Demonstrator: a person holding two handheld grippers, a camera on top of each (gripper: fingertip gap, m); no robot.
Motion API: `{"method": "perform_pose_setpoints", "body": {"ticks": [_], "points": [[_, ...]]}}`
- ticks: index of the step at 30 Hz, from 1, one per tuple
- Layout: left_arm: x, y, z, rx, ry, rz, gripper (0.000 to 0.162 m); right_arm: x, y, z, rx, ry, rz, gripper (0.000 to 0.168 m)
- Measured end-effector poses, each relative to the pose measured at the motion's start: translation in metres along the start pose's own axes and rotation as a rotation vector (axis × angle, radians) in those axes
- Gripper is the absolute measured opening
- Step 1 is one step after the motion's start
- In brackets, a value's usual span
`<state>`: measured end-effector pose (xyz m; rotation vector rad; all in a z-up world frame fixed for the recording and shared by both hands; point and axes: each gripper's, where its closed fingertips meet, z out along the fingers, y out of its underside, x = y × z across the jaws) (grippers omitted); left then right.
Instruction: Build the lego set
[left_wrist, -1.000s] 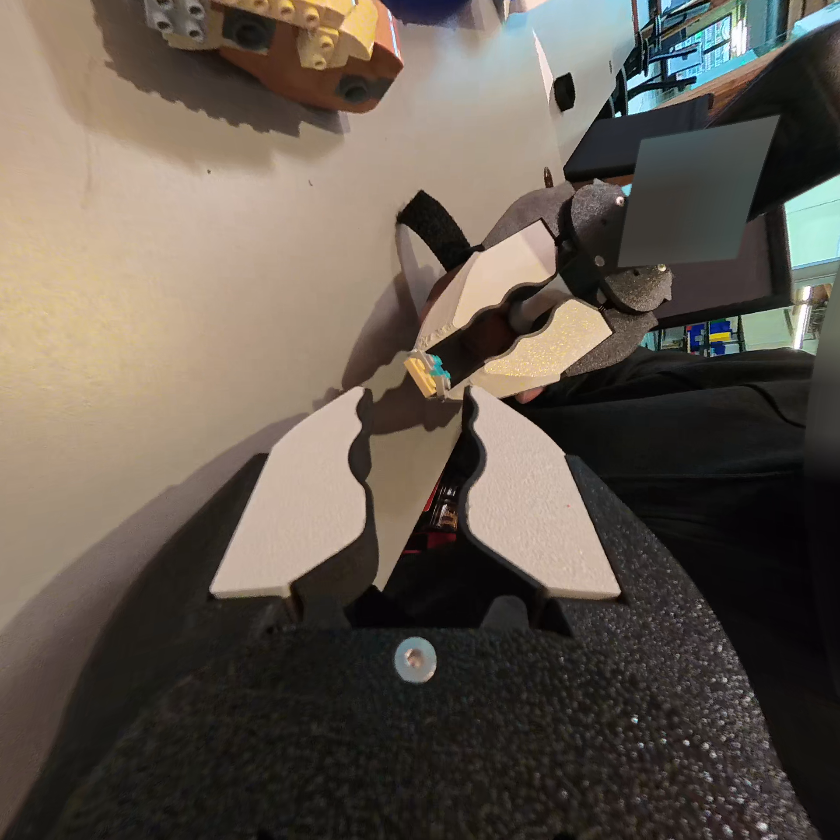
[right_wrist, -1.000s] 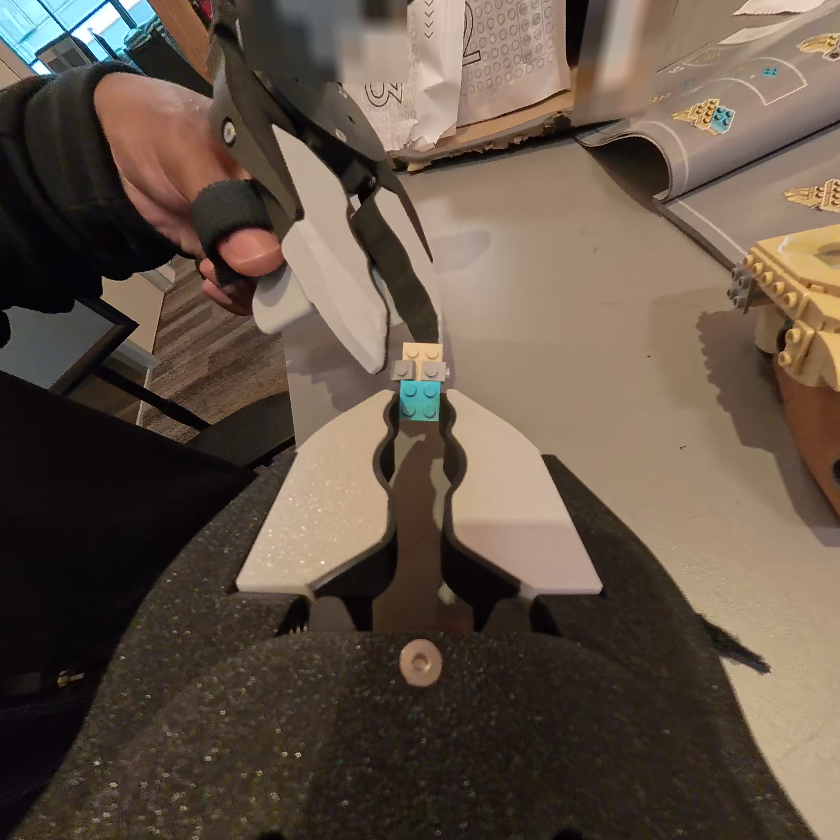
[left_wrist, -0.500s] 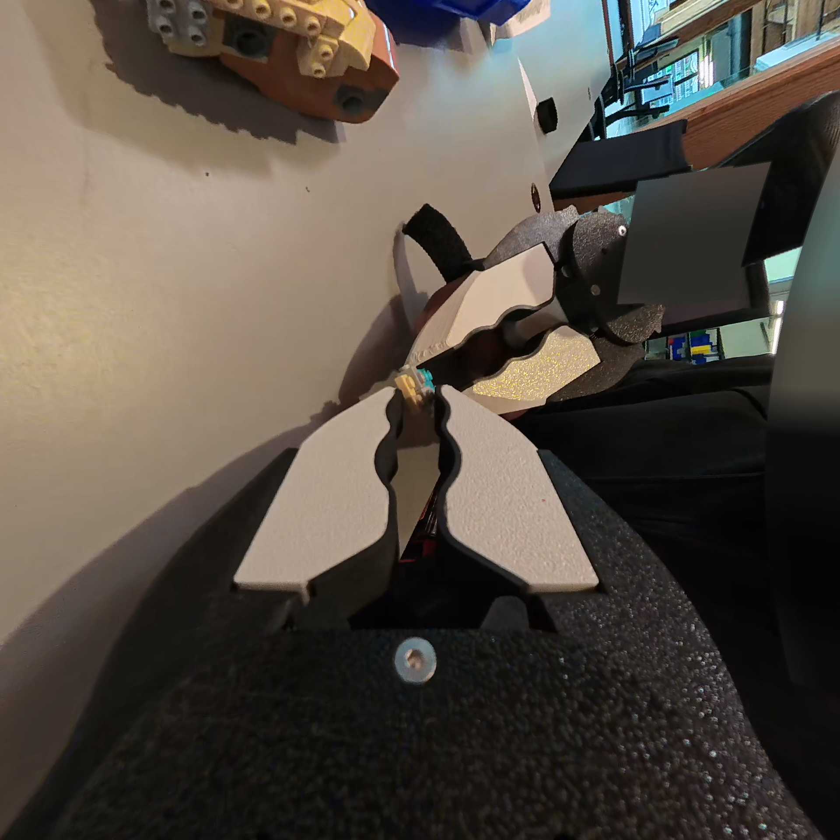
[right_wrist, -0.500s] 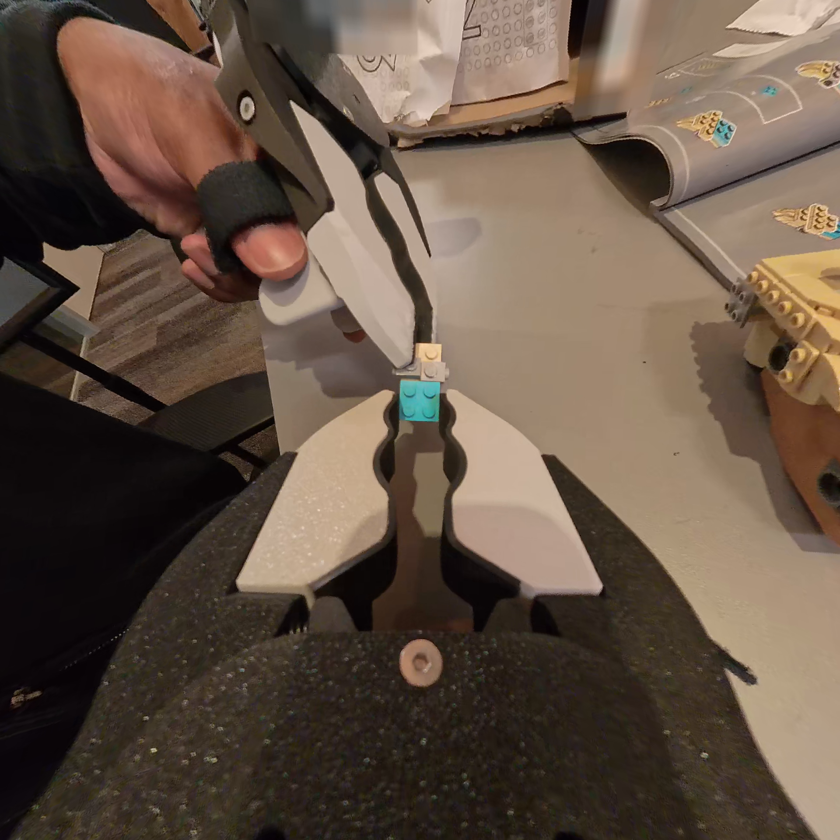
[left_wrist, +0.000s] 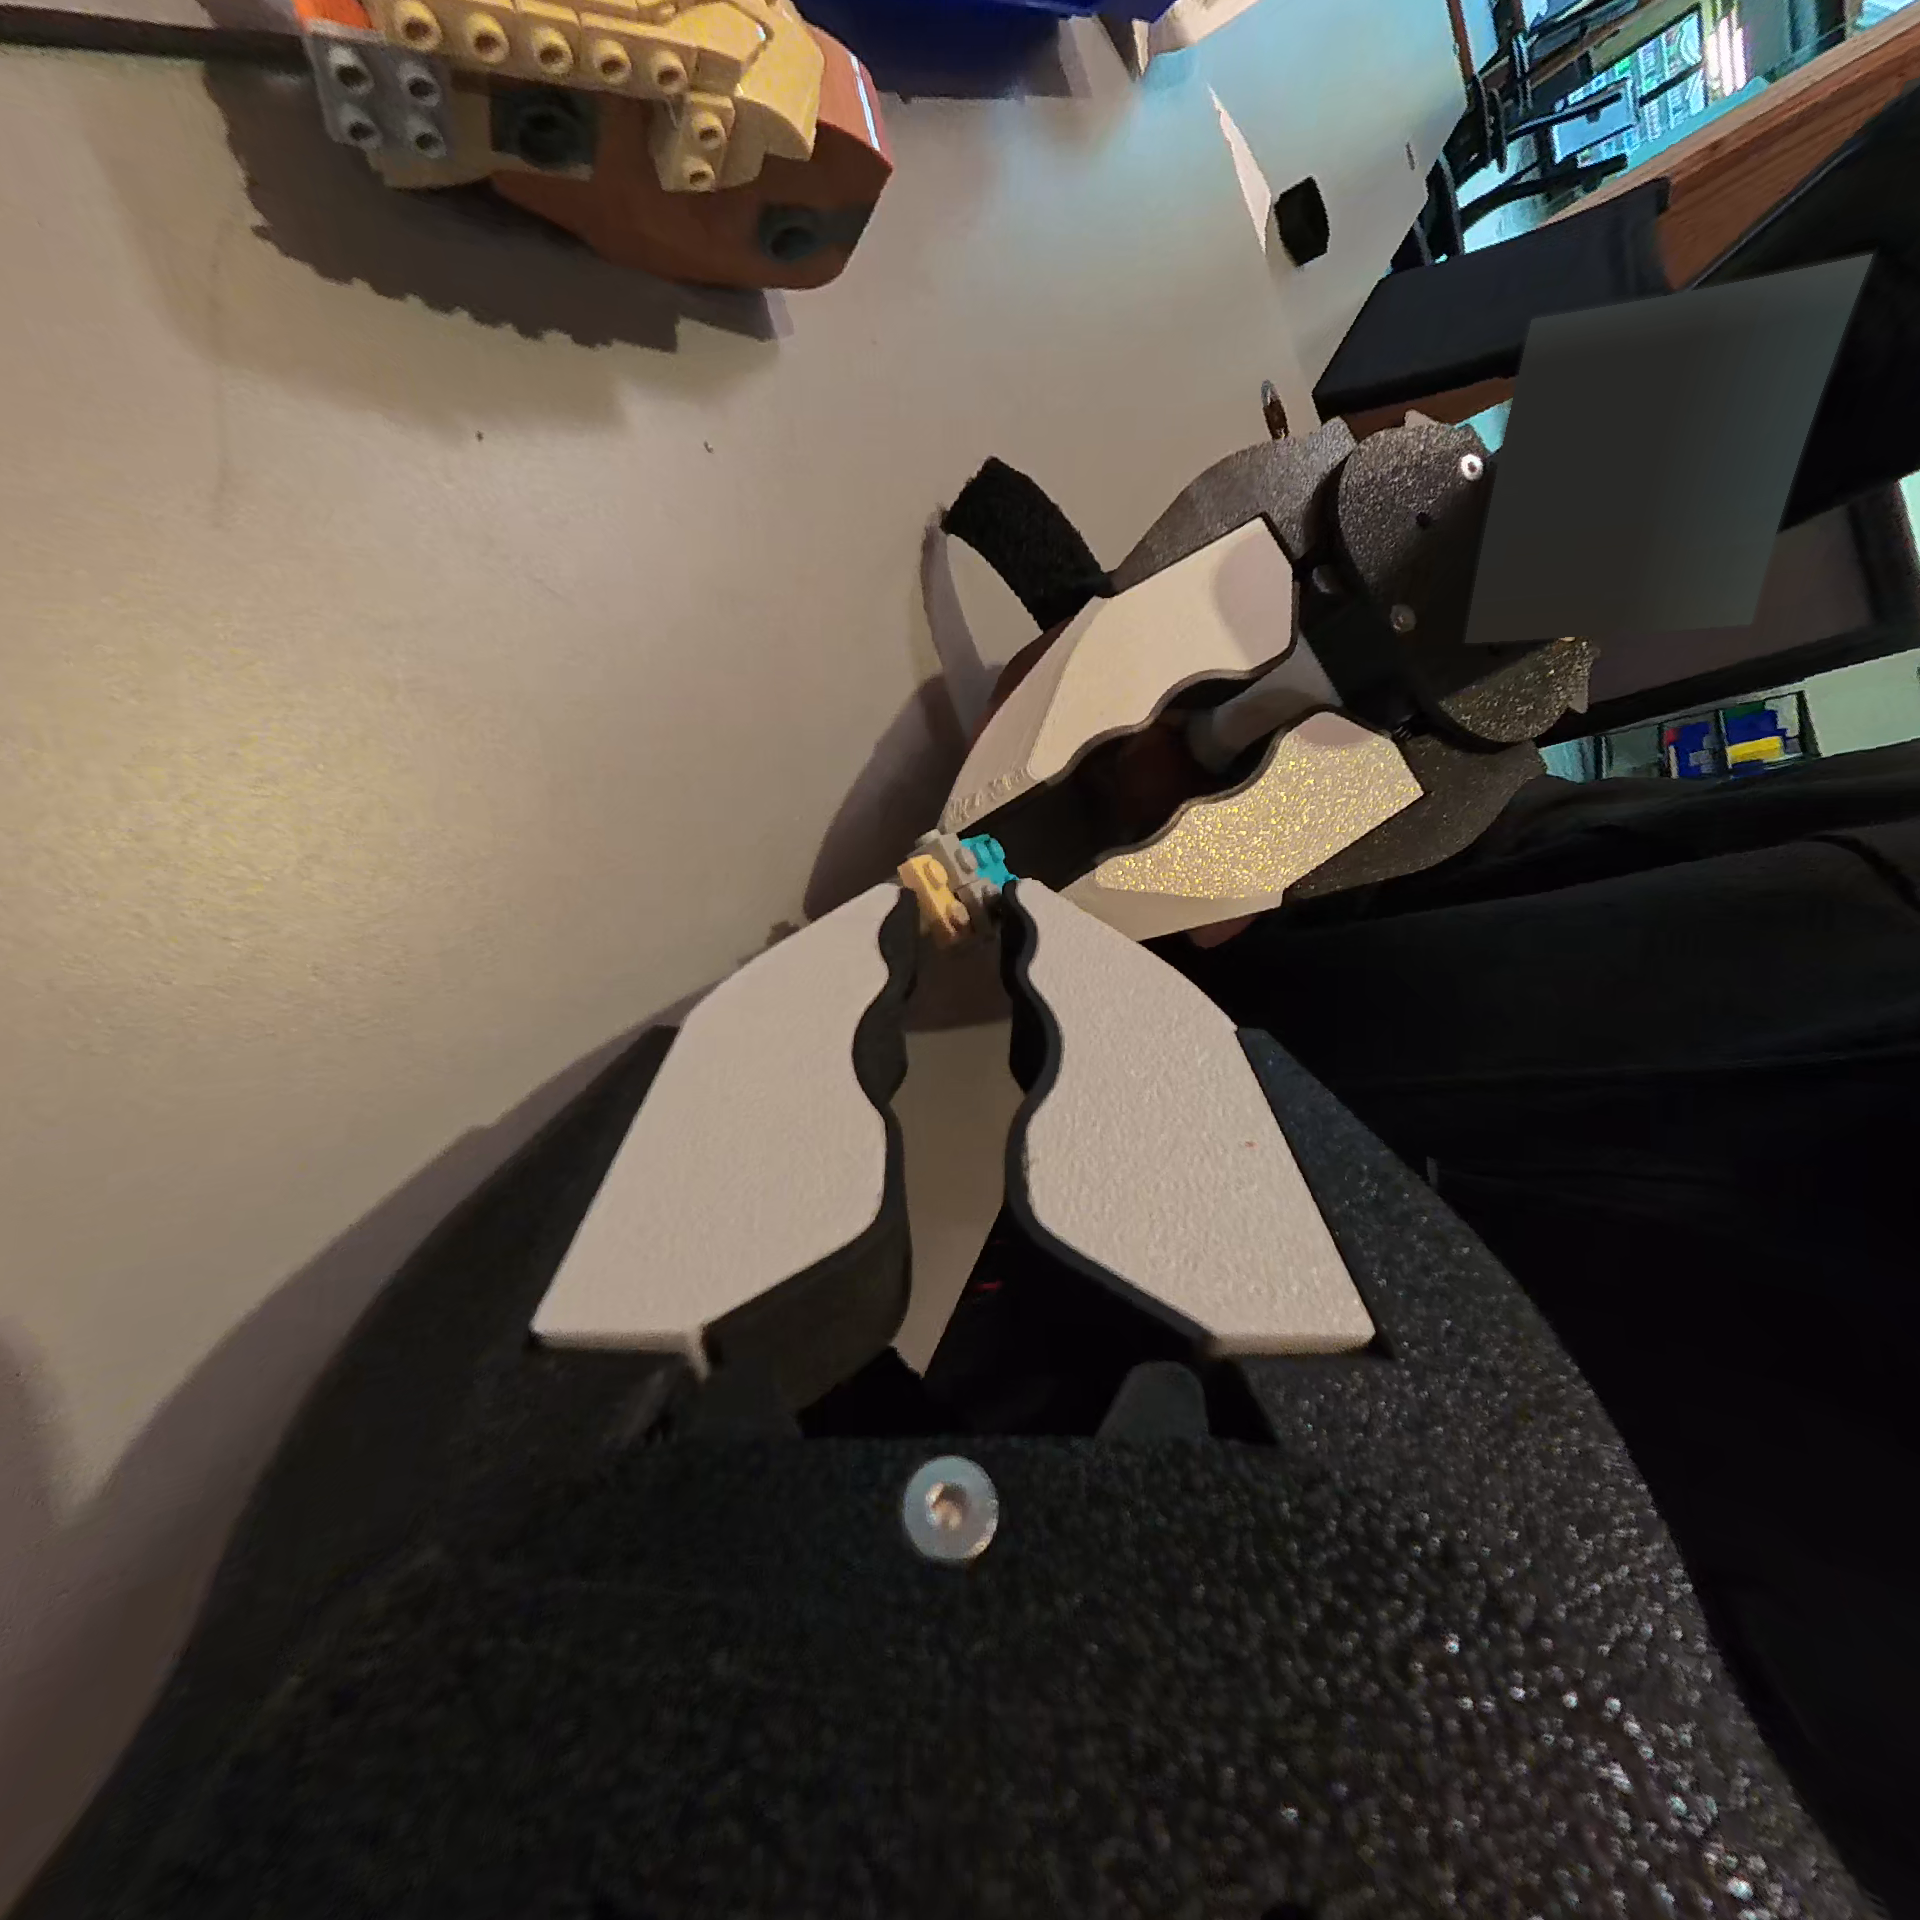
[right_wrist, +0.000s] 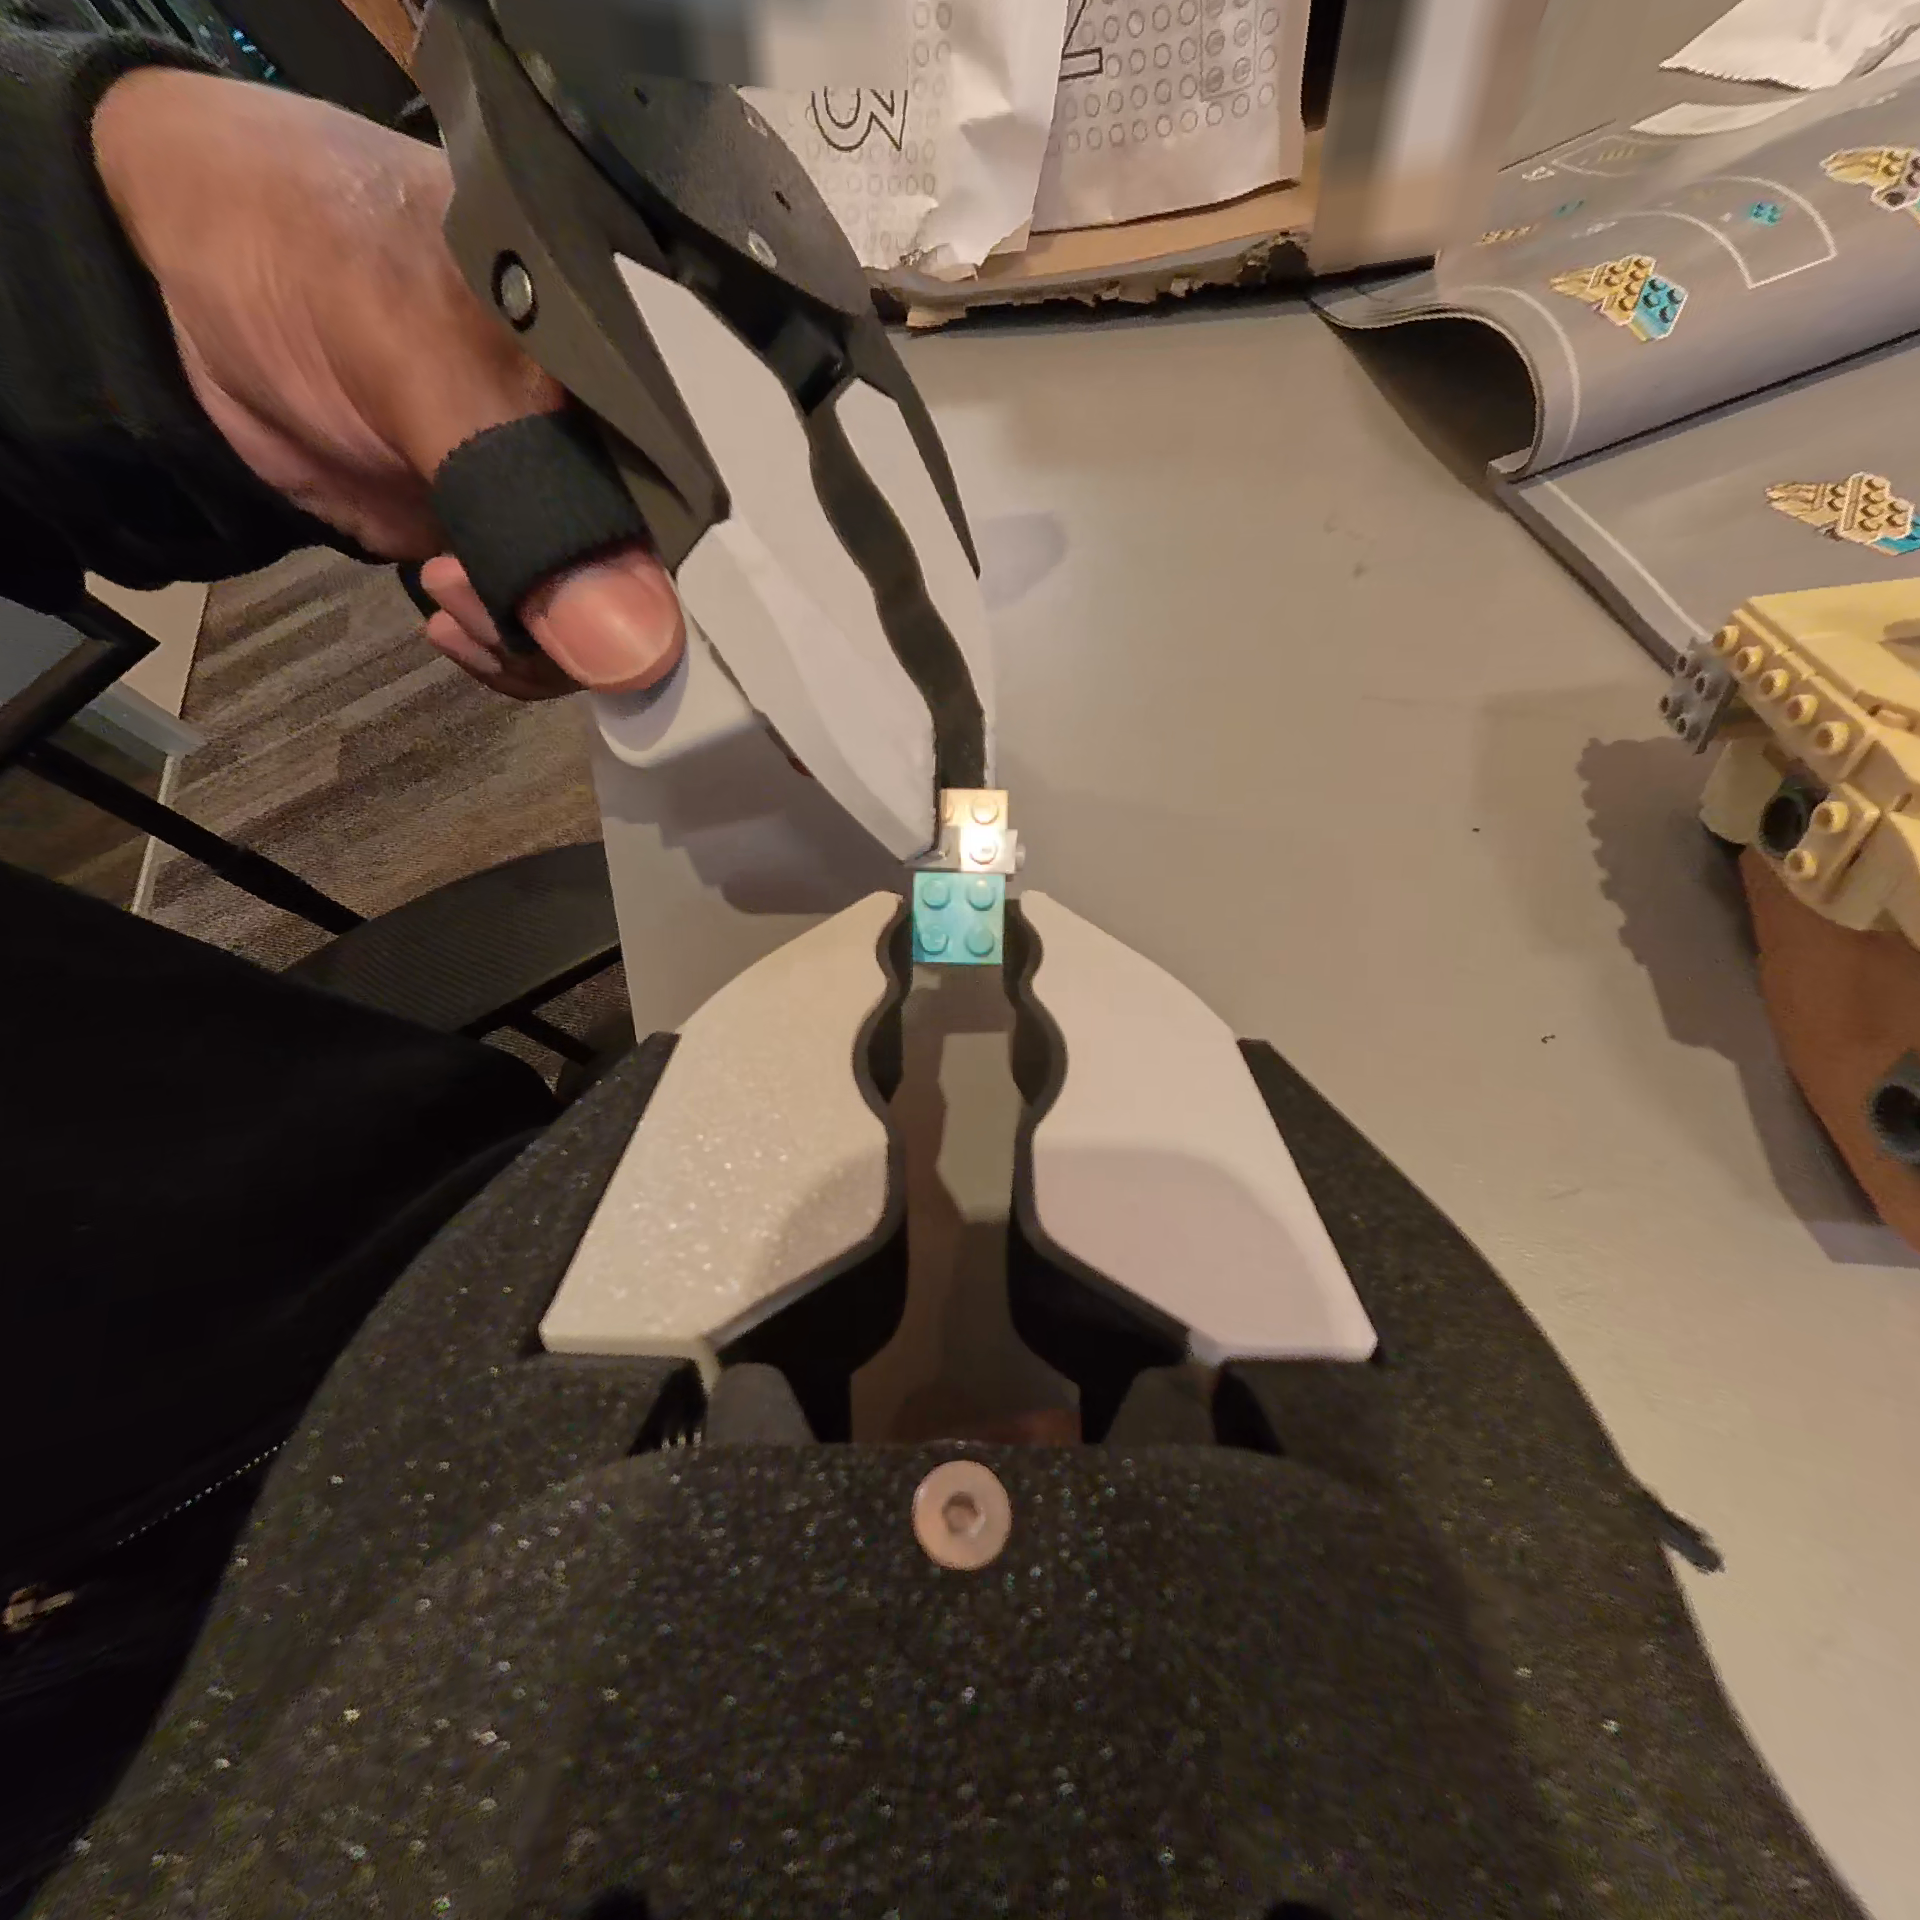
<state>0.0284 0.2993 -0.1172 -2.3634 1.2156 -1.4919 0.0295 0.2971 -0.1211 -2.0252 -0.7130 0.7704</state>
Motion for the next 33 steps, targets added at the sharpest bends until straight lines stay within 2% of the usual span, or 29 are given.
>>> {"method": "perform_pose_setpoints", "body": {"ticks": [16, 33], "points": [[0.0051, 0.0018, 0.0049, 0.001, -0.012, 0.101, 0.008, -0.0006, 0.0045, 0.0025, -0.033, -0.006, 0.004, 0.016], [0.0052, 0.0044, 0.0041, 0.023, 0.054, 0.024, 0.015, -0.0016, 0.0034, 0.0036, -0.037, -0.040, 0.029, 0.016]]}}
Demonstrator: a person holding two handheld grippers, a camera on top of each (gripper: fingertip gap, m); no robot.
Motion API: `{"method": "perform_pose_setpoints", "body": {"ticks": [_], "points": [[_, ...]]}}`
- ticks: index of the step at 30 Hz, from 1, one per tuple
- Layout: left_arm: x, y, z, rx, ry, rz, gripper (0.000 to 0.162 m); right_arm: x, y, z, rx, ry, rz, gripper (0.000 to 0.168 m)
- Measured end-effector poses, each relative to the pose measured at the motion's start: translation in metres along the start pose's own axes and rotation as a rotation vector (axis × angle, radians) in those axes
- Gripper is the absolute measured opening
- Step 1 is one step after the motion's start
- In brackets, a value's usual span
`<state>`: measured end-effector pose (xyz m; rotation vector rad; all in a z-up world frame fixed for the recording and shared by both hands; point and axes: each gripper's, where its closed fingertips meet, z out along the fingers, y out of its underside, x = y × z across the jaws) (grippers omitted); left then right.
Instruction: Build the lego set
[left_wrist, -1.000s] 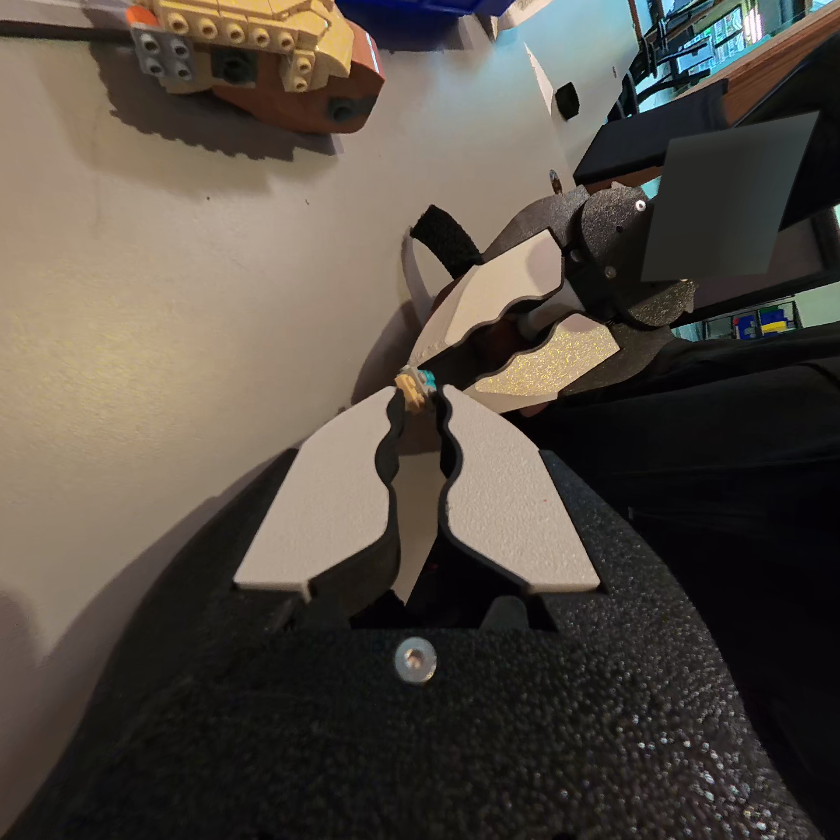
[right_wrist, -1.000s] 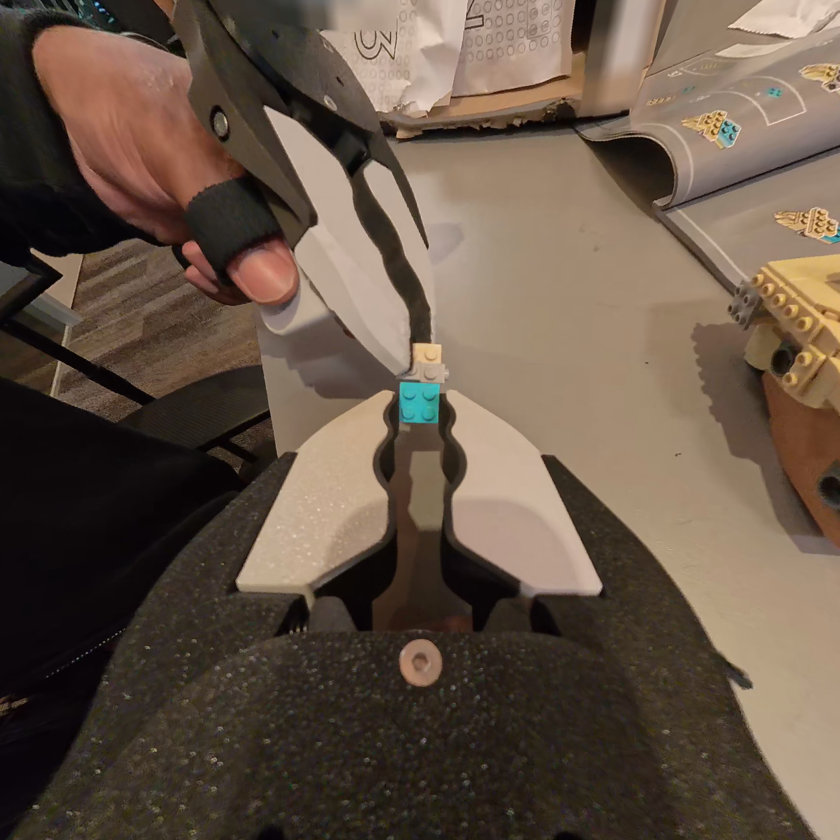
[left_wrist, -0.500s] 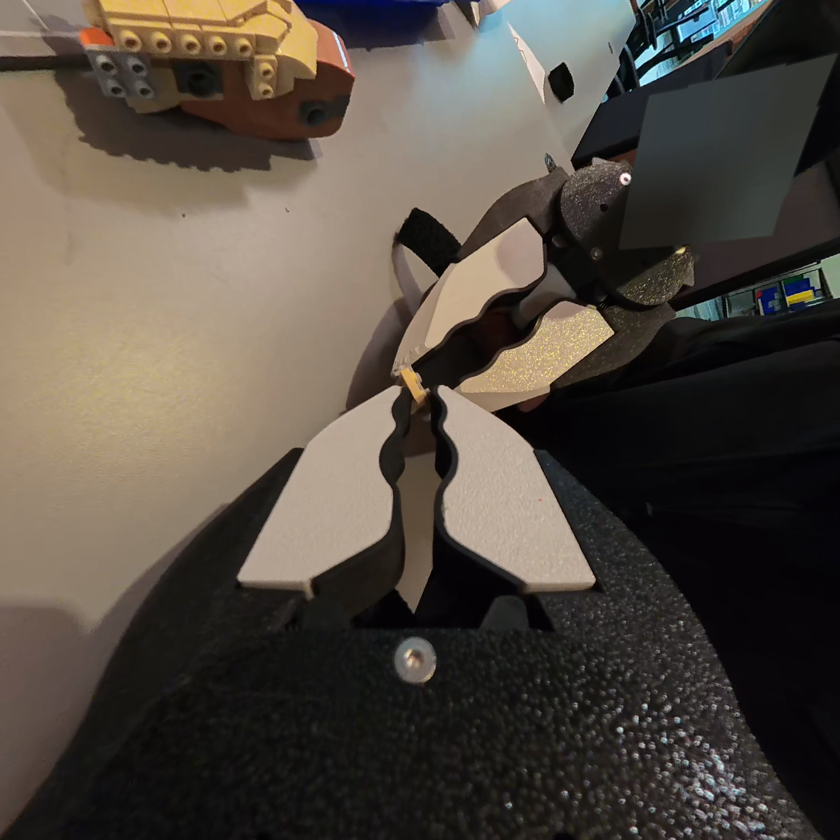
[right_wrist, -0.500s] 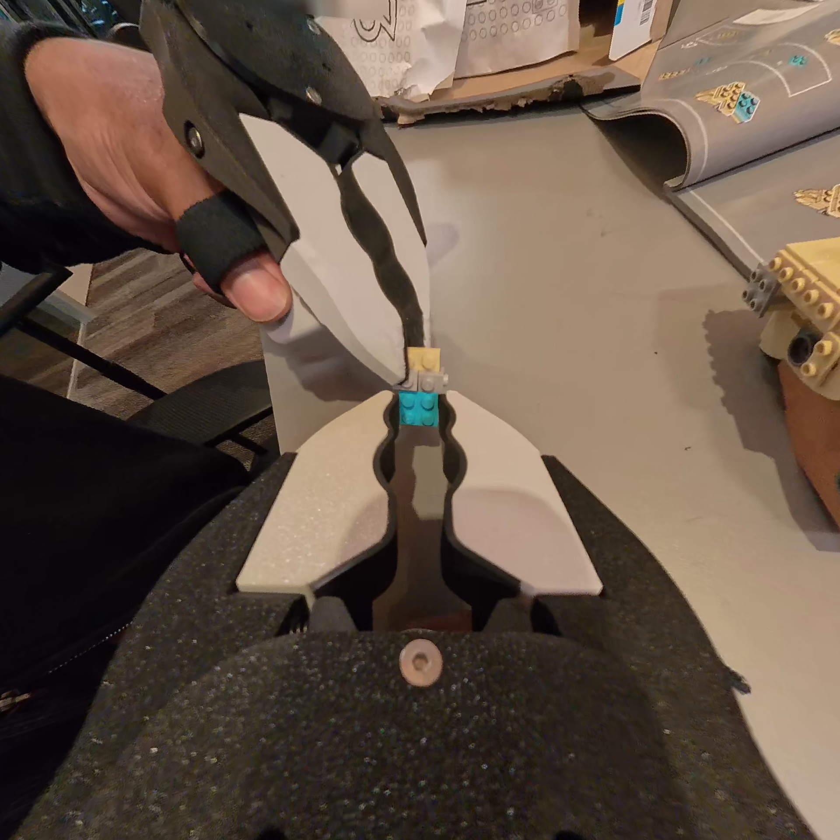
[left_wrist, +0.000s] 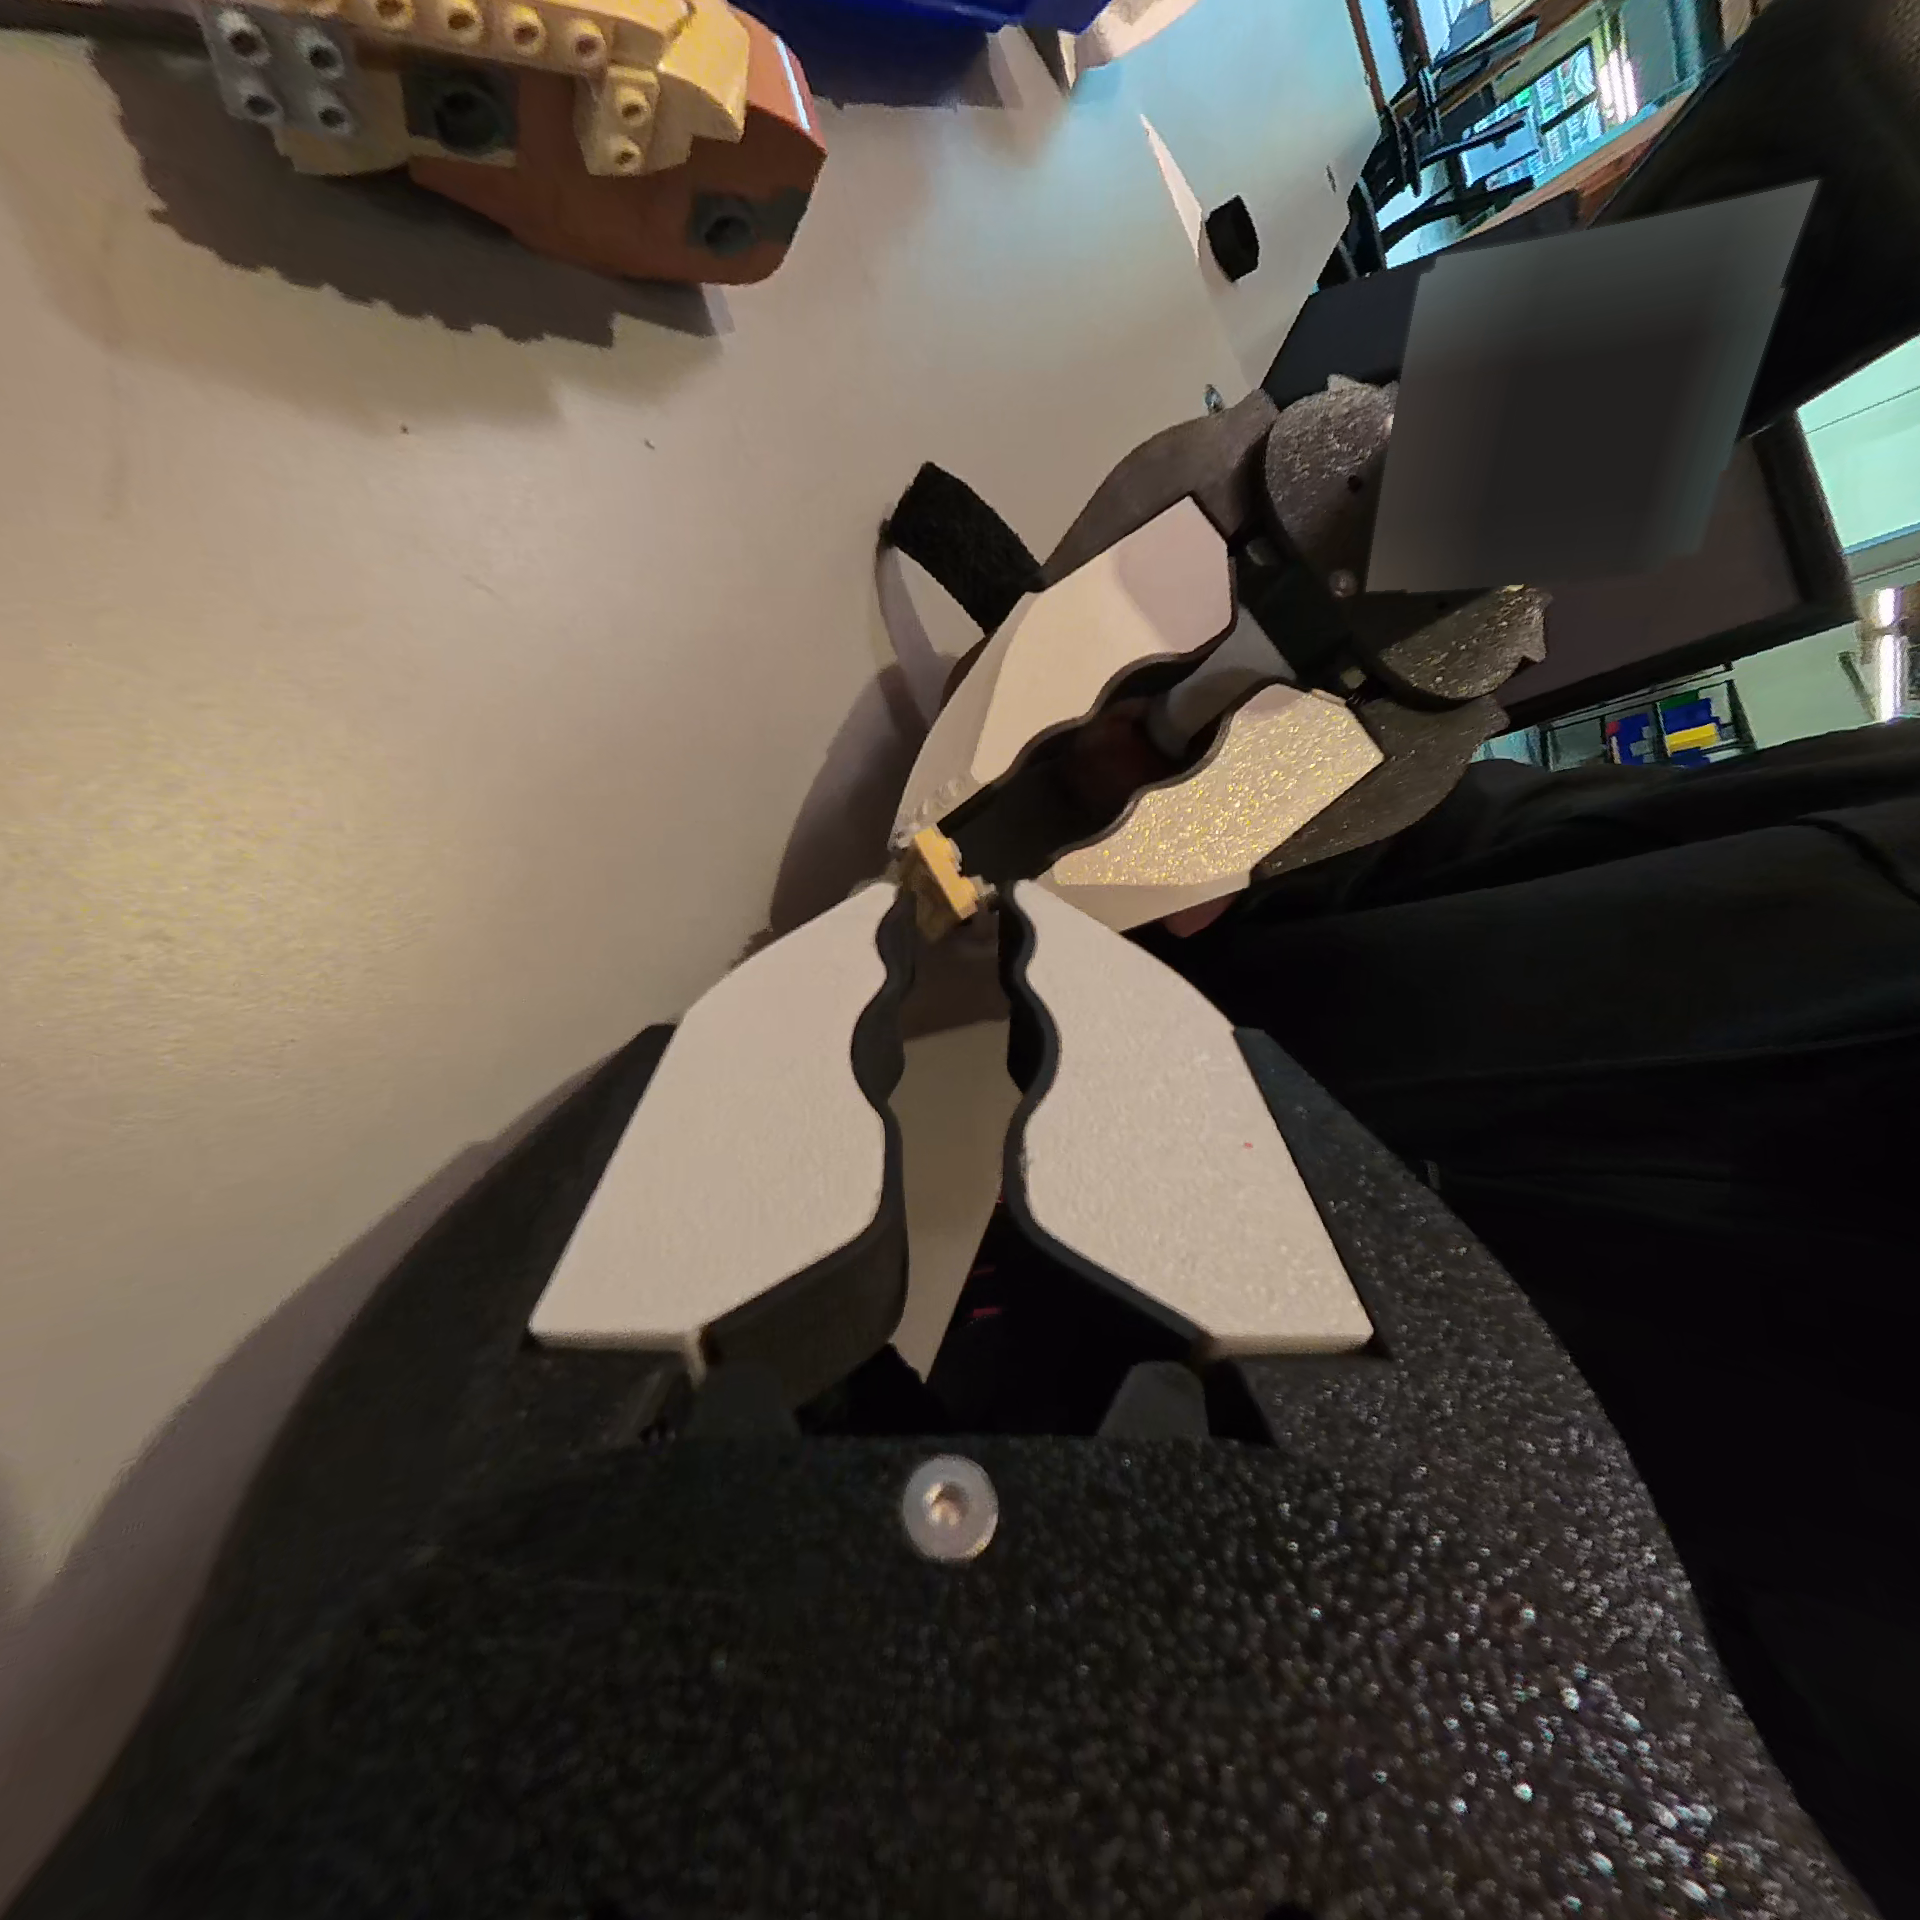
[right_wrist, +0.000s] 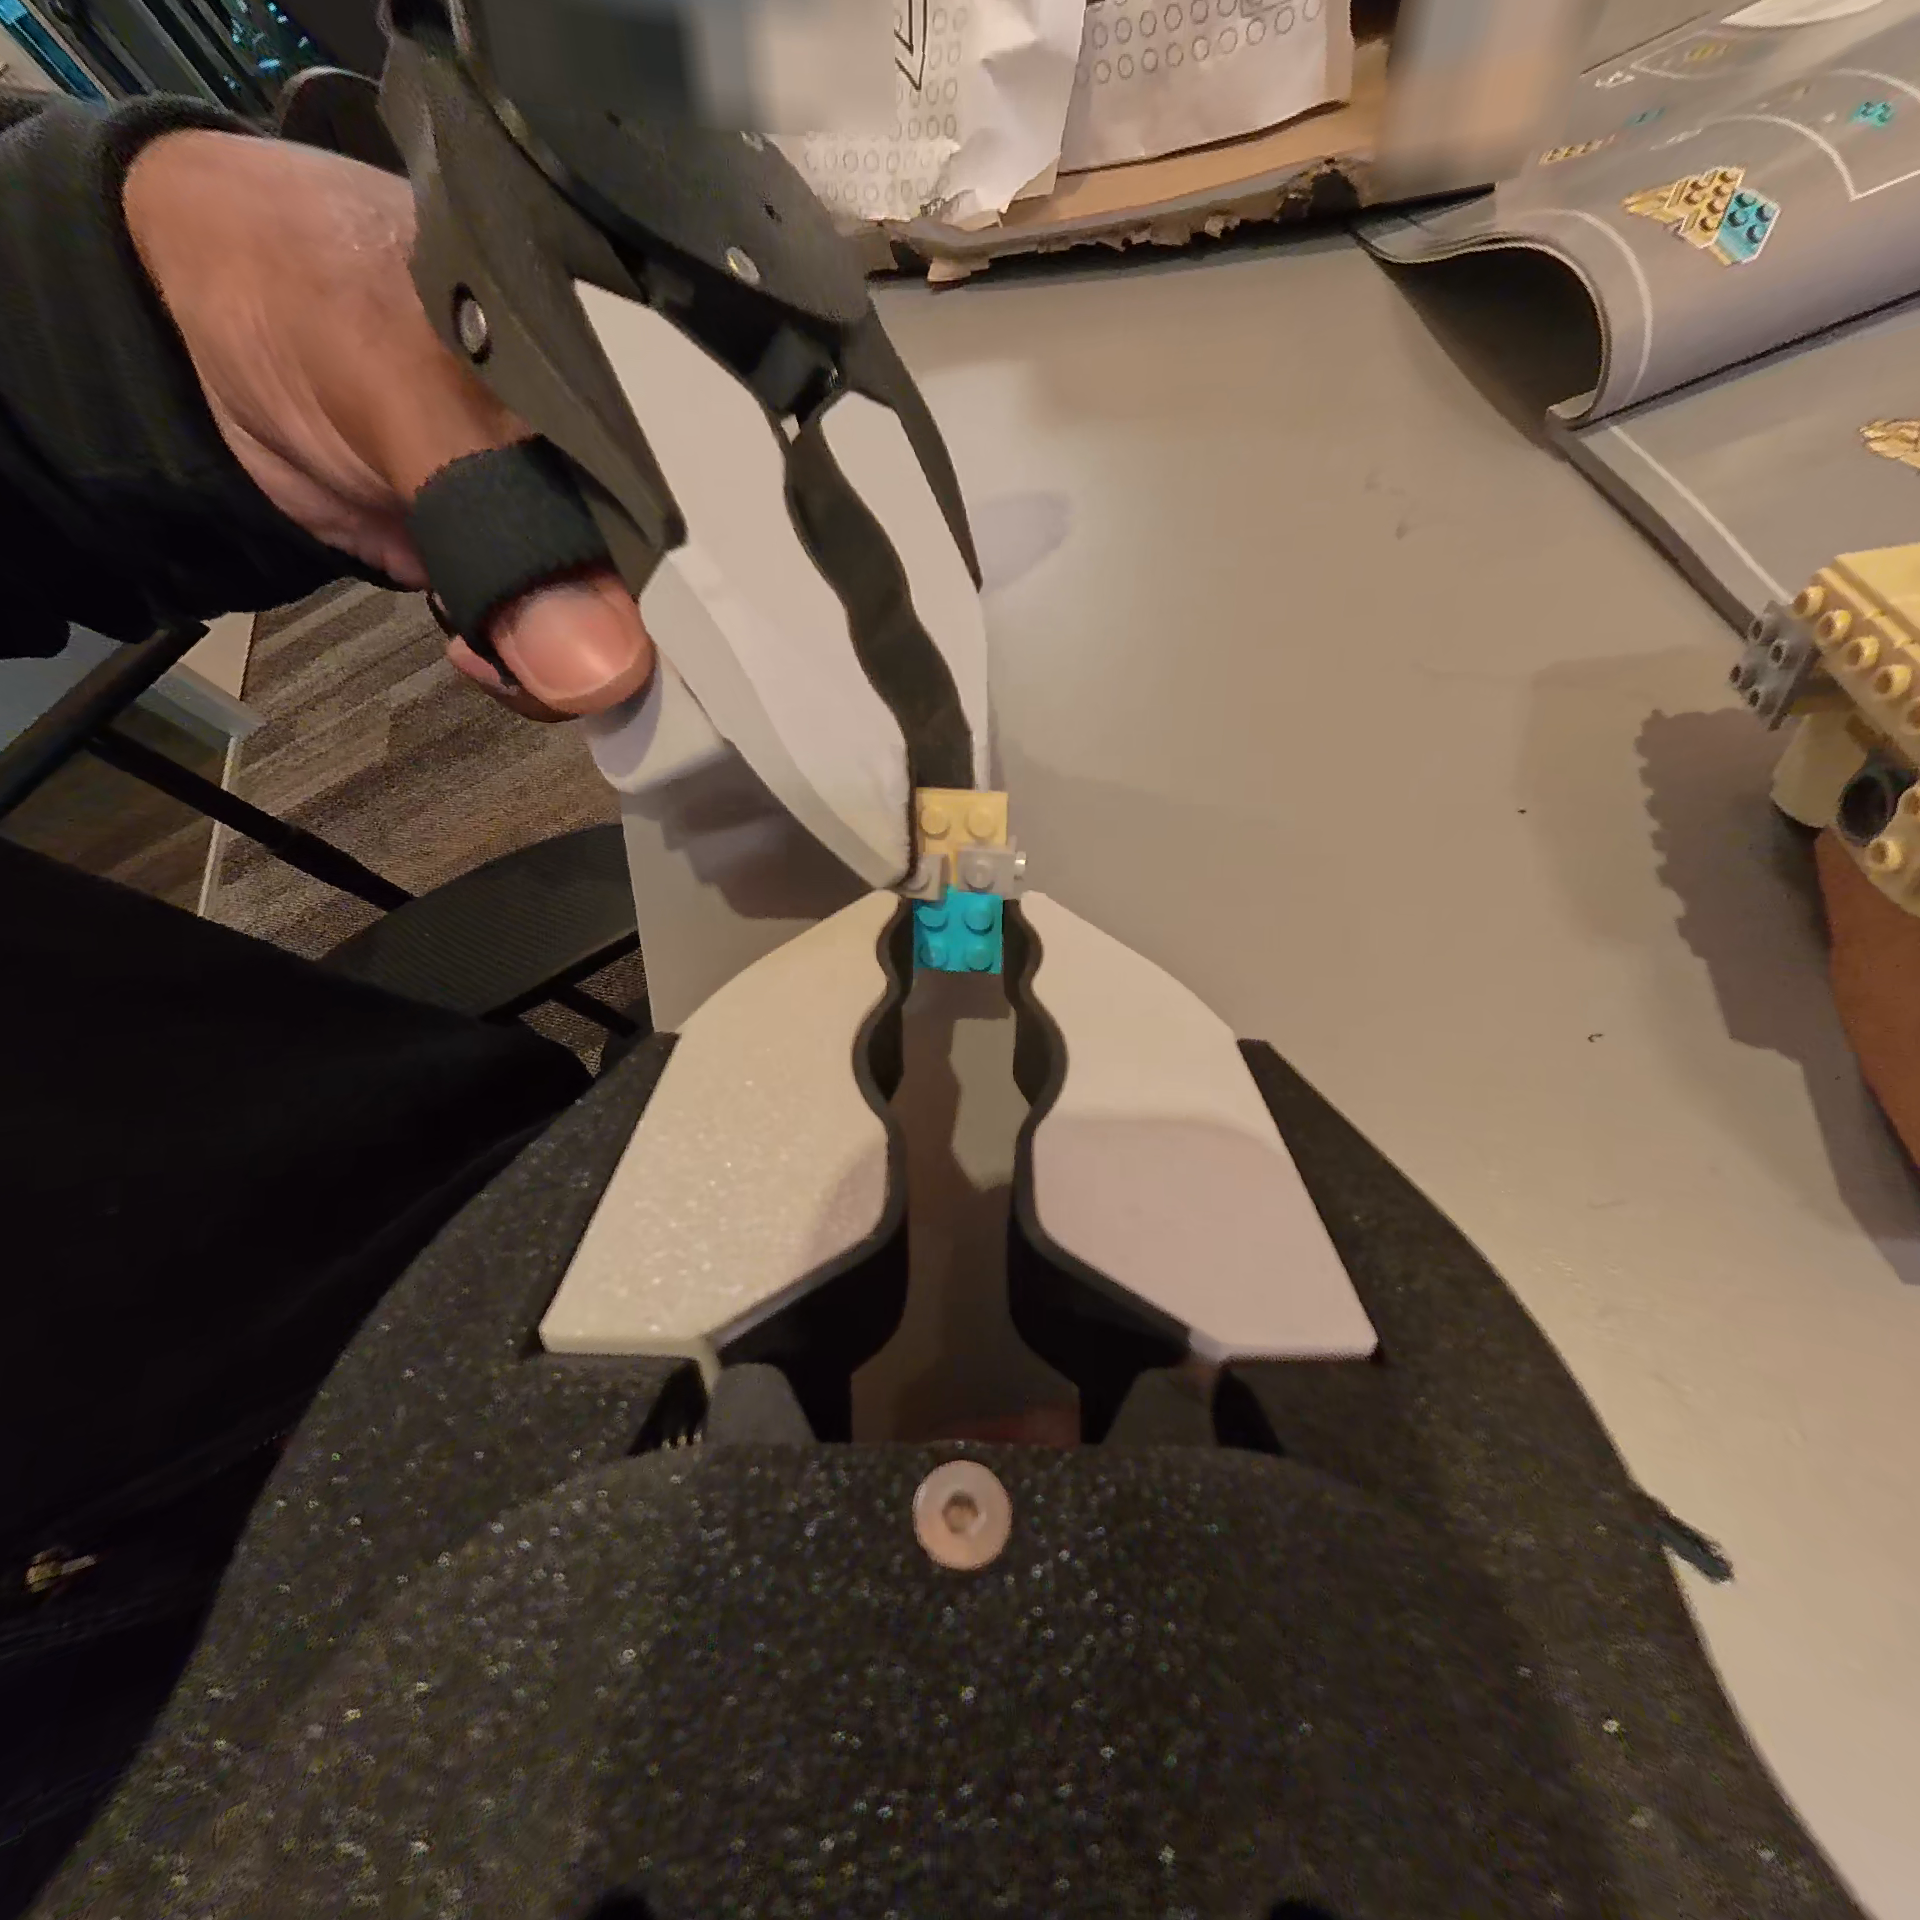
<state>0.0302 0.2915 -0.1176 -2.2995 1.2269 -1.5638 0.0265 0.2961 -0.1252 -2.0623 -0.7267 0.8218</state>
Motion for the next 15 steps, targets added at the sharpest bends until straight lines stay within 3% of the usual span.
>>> {"method": "perform_pose_setpoints", "body": {"ticks": [15], "points": [[-0.0021, -0.0043, -0.0005, 0.093, 0.024, 0.059, 0.010, 0.0024, -0.0010, 0.0010, -0.004, 0.008, 0.000, 0.016]]}}
